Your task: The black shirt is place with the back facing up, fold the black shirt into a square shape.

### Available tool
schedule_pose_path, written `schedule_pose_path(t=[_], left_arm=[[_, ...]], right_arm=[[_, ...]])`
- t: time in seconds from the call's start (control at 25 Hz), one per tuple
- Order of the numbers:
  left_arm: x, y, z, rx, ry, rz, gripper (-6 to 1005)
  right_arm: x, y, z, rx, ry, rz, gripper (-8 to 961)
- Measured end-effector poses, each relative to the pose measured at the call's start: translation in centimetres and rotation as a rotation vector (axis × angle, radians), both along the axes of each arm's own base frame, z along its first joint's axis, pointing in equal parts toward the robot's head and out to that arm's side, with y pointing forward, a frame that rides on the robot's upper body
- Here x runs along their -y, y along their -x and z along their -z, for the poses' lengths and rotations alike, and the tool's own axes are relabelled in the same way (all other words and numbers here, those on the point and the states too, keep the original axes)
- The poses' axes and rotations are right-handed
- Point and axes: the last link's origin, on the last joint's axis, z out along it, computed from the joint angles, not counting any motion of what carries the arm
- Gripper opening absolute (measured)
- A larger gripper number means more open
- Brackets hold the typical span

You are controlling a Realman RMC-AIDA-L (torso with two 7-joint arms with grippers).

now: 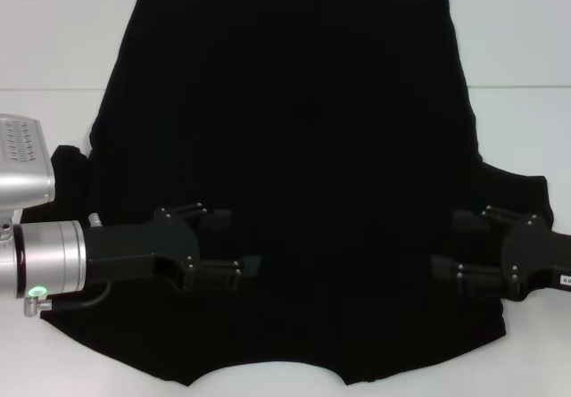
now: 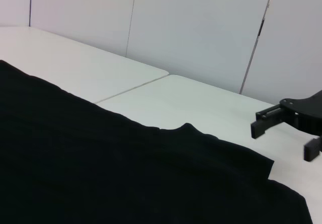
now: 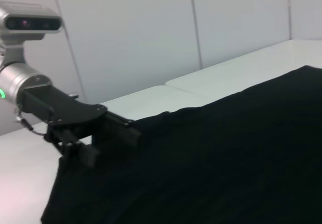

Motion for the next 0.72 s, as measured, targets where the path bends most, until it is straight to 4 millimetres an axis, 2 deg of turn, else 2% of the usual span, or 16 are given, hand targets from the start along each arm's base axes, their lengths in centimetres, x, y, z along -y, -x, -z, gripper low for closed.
schedule_pose_path(t=[0.6, 0.72], left_arm=[[-0.06, 0.21, -0.01, 0.001, -0.013, -0.015, 895], [-0.41, 0.41, -0.72, 0.040, -0.042, -0.069, 893]], right_arm=[[0.45, -0.12, 0.31, 0.003, 0.026, 0.001, 882], [-0.28, -0.11, -0.35, -0.047, -0.008, 0.078, 882]])
